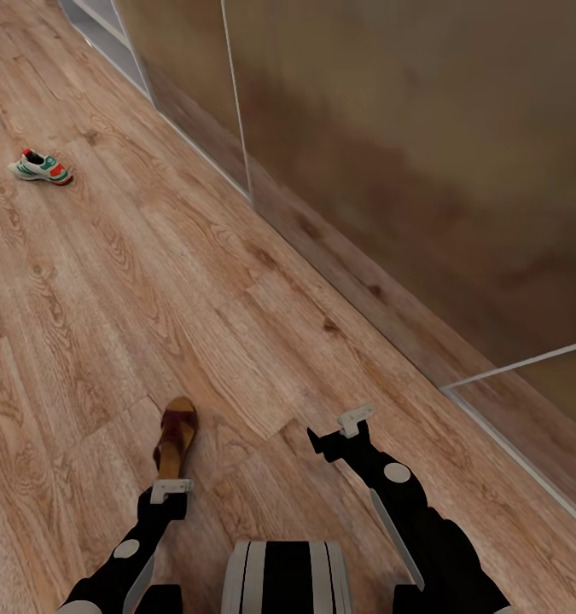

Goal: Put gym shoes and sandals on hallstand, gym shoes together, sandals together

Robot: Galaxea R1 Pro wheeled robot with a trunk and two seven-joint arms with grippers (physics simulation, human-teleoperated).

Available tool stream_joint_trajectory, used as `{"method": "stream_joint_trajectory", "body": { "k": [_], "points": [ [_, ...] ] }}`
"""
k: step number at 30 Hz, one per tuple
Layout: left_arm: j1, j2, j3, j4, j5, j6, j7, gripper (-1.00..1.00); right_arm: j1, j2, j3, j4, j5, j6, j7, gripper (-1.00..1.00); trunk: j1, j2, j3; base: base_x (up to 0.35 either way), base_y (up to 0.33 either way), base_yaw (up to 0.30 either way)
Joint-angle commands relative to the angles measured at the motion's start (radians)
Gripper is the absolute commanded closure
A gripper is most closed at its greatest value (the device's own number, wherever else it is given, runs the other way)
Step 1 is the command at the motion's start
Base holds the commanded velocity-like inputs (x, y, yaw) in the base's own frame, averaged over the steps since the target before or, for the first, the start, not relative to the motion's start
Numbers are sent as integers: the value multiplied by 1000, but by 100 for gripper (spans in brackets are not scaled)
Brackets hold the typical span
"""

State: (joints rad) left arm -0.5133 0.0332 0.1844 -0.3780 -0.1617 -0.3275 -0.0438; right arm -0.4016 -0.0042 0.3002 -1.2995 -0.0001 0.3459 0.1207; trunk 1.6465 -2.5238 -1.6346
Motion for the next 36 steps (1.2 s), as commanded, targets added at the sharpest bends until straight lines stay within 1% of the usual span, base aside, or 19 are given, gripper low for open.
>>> {"method": "stream_joint_trajectory", "body": {
  "k": [1,16,36],
  "points": [
    [-1,0,9,1,-11,-4,-4,100,0,0,0,-1,0,5,2,-100,0,0,0,0,0,0],
    [-1,5,5,-1,-10,-4,-4,100,0,0,0,0,0,5,2,-100,0,0,0,0,0,0],
    [1,10,4,2,-9,-1,-2,100,0,-4,4,5,2,1,4,-100,-9,4,77,0,0,0]
  ]
}}
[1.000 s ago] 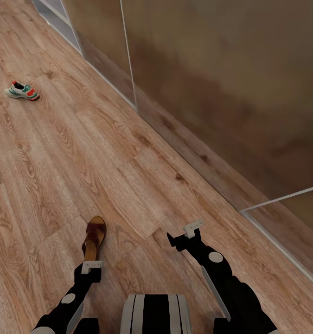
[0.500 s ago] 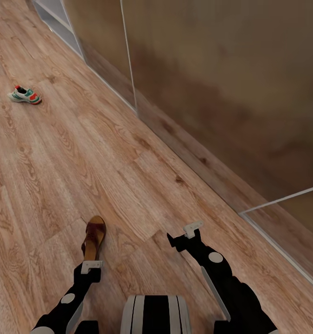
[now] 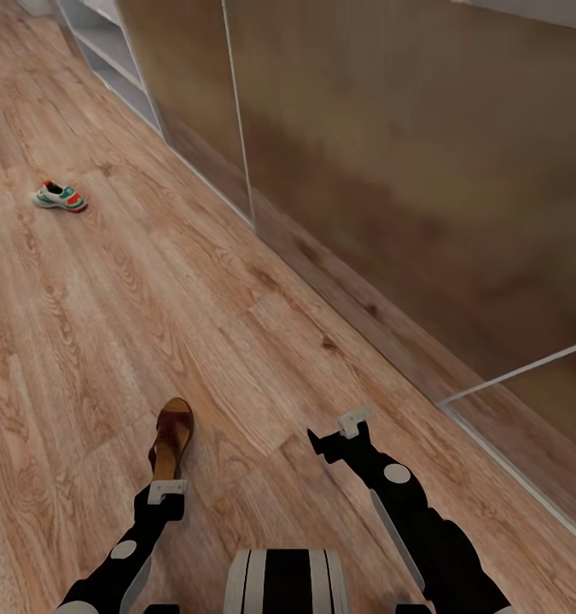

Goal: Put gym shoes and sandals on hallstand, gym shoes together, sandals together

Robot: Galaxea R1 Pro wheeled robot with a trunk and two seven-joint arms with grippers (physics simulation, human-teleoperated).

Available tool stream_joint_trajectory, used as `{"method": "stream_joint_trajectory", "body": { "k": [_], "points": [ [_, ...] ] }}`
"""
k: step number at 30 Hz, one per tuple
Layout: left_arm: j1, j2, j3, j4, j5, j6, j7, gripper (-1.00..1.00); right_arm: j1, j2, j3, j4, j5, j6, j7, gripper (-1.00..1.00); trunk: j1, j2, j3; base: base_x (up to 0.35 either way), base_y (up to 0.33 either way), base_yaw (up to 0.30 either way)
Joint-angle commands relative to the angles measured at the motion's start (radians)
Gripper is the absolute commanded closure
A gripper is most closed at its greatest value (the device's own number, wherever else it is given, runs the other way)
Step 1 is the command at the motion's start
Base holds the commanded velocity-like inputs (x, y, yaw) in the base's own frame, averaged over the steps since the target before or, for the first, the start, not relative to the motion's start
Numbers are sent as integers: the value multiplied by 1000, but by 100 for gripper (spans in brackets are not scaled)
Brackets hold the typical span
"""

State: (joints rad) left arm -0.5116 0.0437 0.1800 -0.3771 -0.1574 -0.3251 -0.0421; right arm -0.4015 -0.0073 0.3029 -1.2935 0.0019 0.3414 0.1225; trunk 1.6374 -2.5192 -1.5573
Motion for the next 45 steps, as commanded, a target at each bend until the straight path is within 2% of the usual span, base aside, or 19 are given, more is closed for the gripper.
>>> {"method": "stream_joint_trajectory", "body": {
  "k": [1,6,7,9,11,15,21,31,41,45],
  "points": [
    [0,-1,9,1,-13,-3,-4,100,0,-1,1,-2,0,5,2,-100,-1,0,3,0,0,0],
    [0,-1,9,9,-14,-2,-4,100,0,-1,1,-3,0,6,2,-100,-3,1,23,0,0,0],
    [1,15,10,13,0,-2,-3,100,0,-4,0,-1,1,6,2,-100,-3,1,28,0,0,0],
    [2,25,10,14,32,-3,-4,100,0,-5,1,1,2,5,2,-100,-4,2,39,0,0,0],
    [3,34,10,15,46,-3,-4,100,1,-4,1,3,2,5,2,-100,-5,2,49,0,0,0],
    [4,59,10,16,61,-2,-4,100,1,-5,1,22,3,2,3,-100,-7,3,71,0,0,0],
    [14,75,10,17,76,-3,-4,100,1,-4,0,37,3,-1,4,-100,-10,5,104,0,0,0],
    [49,83,10,16,103,-5,-4,100,1,0,2,35,3,-11,3,-100,-14,7,158,0,0,0],
    [65,84,28,15,138,-6,-5,100,1,-2,1,114,3,-17,5,-100,-19,9,212,0,0,0],
    [66,82,34,15,141,-6,-5,100,1,-5,0,171,5,-69,4,-100,-20,10,234,0,0,0]
  ]
}}
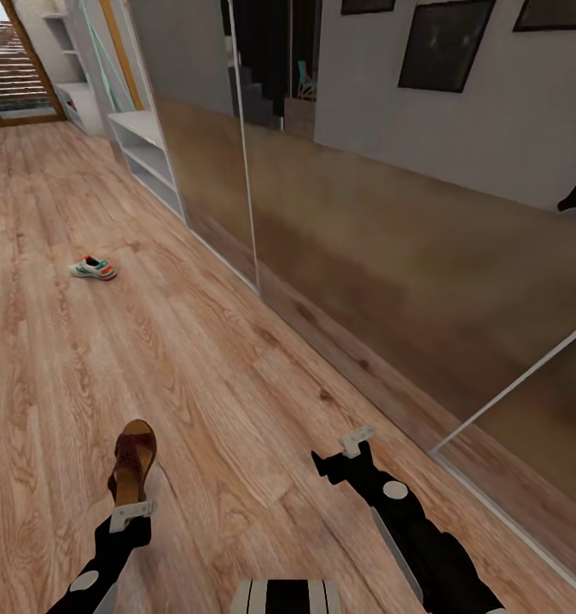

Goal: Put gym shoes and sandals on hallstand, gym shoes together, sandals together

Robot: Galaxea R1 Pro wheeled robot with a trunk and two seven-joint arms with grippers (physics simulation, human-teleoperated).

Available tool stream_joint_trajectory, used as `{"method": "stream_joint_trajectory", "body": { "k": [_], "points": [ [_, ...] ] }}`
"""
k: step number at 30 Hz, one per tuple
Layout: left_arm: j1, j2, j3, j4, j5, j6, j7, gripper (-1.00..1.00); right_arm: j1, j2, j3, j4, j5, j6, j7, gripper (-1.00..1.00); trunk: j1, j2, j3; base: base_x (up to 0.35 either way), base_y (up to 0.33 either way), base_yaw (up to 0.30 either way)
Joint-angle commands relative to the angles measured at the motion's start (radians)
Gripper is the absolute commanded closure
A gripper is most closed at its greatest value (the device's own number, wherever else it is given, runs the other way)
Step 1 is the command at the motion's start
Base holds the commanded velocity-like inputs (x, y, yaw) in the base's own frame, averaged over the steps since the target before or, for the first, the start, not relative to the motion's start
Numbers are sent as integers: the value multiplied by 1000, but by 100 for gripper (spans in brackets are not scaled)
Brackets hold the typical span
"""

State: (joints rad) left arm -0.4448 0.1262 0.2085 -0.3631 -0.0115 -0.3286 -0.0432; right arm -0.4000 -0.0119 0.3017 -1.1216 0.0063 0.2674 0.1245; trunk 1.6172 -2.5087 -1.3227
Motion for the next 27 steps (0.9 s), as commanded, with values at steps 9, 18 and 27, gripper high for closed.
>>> {"method": "stream_joint_trajectory", "body": {
  "k": [9,18,27],
  "points": [
    [2,-6,6,4,-7,-4,-4,100,0,-5,-3,597,2,-604,-7,-100,-4,2,48,0,0,0],
    [15,-9,7,2,-4,-4,-4,100,0,-5,-3,720,1,-680,-8,-100,-8,4,97,0,0,0],
    [21,-10,8,2,-2,-4,-4,100,0,-5,-3,741,1,-682,-8,-100,-12,6,146,0,0,0]
  ]
}}
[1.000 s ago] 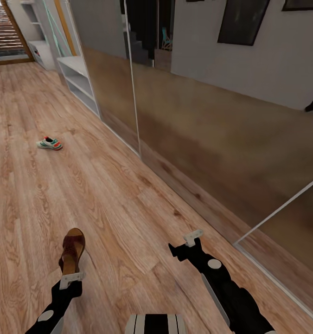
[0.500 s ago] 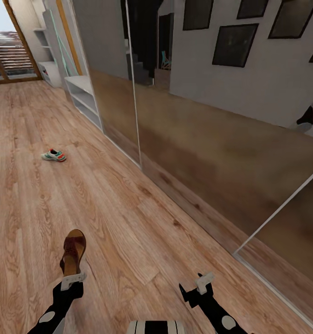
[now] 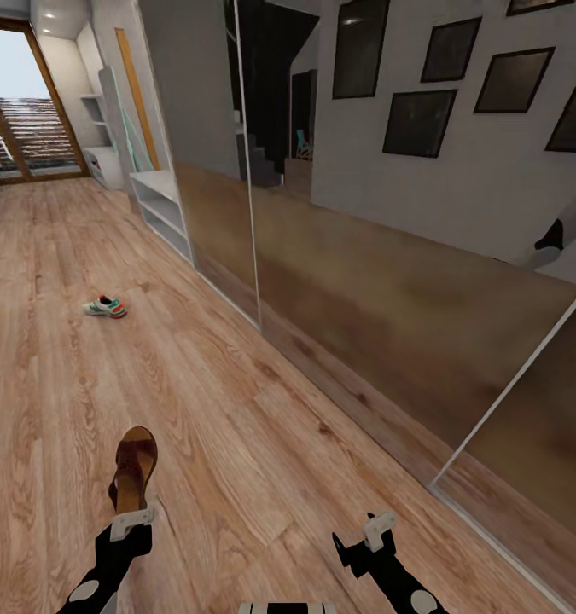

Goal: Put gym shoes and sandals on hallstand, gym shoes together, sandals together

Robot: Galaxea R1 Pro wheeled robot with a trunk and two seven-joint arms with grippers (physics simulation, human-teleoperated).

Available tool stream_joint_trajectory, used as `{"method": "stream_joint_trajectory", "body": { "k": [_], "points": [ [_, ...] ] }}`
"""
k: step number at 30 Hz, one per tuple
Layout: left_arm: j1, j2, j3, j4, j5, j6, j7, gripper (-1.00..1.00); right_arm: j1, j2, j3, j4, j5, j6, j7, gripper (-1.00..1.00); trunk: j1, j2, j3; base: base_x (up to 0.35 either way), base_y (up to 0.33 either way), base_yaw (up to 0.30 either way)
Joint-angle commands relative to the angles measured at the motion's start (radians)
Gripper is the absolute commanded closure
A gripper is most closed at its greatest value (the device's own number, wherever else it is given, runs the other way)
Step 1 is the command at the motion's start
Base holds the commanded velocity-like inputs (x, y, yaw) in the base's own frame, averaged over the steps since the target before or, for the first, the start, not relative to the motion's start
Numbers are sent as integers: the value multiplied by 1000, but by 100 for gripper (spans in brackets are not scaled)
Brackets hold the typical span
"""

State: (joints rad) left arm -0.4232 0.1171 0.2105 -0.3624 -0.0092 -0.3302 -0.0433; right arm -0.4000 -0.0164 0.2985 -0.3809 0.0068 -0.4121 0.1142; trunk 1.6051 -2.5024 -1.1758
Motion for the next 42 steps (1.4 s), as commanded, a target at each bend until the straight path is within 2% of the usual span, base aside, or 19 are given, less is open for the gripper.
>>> {"method": "stream_joint_trajectory", "body": {
  "k": [1,5,16,27,42],
  "points": [
    [0,-1,6,1,-5,-3,-4,100,0,0,1,2,1,-3,2,-100,-1,0,5,0,0,0],
    [0,-1,6,2,-5,-3,-4,100,0,0,1,4,0,-3,2,-100,-2,1,27,0,0,0],
    [2,-1,6,1,-4,-3,-4,100,0,0,0,6,1,-2,-14,-100,-2,1,43,1,4,0],
    [3,-2,7,1,-2,-3,-4,100,0,5,-1,5,-2,-1,-19,-100,-2,1,46,68,223,15],
    [3,-2,7,2,12,-3,-4,100,0,1,-5,7,-2,1,-21,-100,-2,1,46,127,296,250]
  ]
}}
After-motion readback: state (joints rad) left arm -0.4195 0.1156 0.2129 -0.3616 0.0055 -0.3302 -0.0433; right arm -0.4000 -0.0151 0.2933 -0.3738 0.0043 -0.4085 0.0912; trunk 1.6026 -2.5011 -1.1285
